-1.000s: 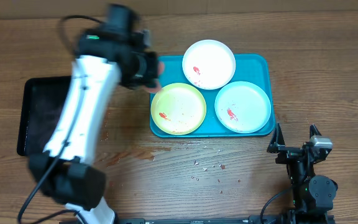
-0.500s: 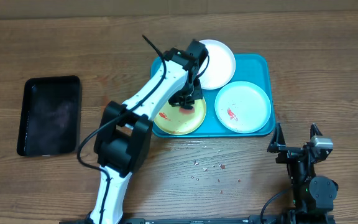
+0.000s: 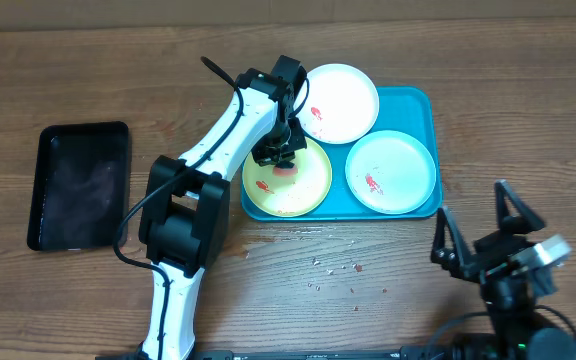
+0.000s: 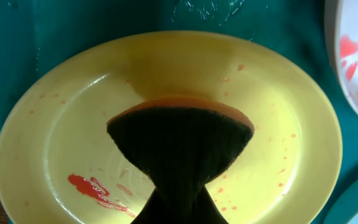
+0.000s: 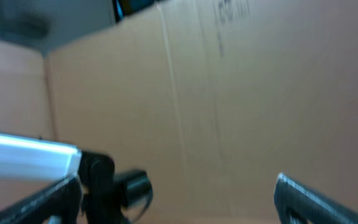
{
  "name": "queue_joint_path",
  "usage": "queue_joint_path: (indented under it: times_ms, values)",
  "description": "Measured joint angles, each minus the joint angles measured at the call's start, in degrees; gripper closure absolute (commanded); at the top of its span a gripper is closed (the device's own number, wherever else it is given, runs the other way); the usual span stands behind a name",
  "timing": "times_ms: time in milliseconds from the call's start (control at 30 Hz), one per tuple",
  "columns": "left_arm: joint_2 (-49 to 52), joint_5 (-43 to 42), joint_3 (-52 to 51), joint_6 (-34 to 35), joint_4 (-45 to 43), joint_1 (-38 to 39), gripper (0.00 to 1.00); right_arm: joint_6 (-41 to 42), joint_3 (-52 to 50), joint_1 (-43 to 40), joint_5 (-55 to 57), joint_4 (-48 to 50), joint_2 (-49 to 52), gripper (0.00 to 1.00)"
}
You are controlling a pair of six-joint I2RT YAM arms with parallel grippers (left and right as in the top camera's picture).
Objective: Clean dirty plates on tray and stack at the side
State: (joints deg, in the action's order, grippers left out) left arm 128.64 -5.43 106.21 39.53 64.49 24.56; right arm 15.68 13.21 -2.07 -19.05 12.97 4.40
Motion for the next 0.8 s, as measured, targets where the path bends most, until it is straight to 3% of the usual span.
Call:
queue_joint_path:
  times_ms: [100, 167, 200, 233, 267, 333, 367, 433, 500, 600, 733, 800]
  values:
    - [0.0, -0.13, 0.0, -0.68, -0.04, 0.11, 0.96, -3.26, 16.35, 0.0, 0.57, -18.58, 8.09, 0.0]
    - [0.0, -0.15, 0.0, -0.7, -0.15, 0.15, 0.96, -5.77, 29.16, 0.0, 0.04, -35.8, 16.65, 0.0]
    - [0.0, -0.15, 0.0, -0.72, -0.09, 0.15, 0.94, -7.87, 41.99, -0.02, -0.94, -50.34, 27.67, 0.0]
    - [0.0, -0.35, 0.0, -0.72, -0.2, 0.15, 0.86, -8.37, 43.93, -0.04, -1.16, -51.67, 30.03, 0.0]
    - [0.0, -0.39, 0.0, -0.72, -0.28, 0.15, 0.76, -9.44, 49.9, -0.04, -2.14, -59.41, 36.72, 0.0]
    - [0.0, -0.33, -0.04, -1.07, -0.17, 0.15, 0.43, -10.19, 55.91, -0.04, -4.22, -65.42, 45.13, 0.0]
    - [0.0, -0.35, -0.02, -1.05, -0.28, 0.15, 0.33, -10.6, 59.74, -0.04, -6.4, -69.09, 50.77, 0.0]
    - [0.0, -0.35, -0.04, -1.11, -0.22, 0.15, 0.25, -11.23, 63.82, -0.04, -10.56, -70.58, 60.06, 0.0]
    - [0.0, -0.35, -0.02, -1.11, -0.26, 0.15, 0.27, -11.63, 64.92, 0.0, -14.6, -69.72, 67.95, 0.06]
    - [0.0, -0.35, -0.04, -1.11, -0.26, 0.13, 0.3, -12.44, 64.89, 1.11, -17.62, -66.31, 77.88, 0.32]
    - [0.0, -0.37, -0.02, -1.11, -0.24, 0.13, 0.32, -10.95, 64.89, 5.25, -15.78, -62.49, 84.63, 0.48]
    - [0.0, -0.35, -0.04, -1.09, -0.22, 0.13, 0.37, -9.7, 64.89, 8.31, -12.74, -61.09, 86.31, 0.48]
